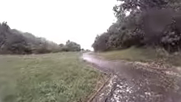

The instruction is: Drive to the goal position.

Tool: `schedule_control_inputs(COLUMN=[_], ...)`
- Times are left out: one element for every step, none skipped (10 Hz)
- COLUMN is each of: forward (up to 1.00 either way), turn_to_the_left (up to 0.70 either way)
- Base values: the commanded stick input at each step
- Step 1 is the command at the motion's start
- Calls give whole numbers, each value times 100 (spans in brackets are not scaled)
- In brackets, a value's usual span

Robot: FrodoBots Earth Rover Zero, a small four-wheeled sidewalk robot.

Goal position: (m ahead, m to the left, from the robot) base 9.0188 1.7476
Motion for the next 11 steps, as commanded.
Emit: schedule_control_inputs(forward=[70, 70, 70, 70, 70, 70, 70, 70, 70, 70, 70], turn_to_the_left=[-34, -34, -33, -33, -33, -10, -2, 0, 0, 0, 0])
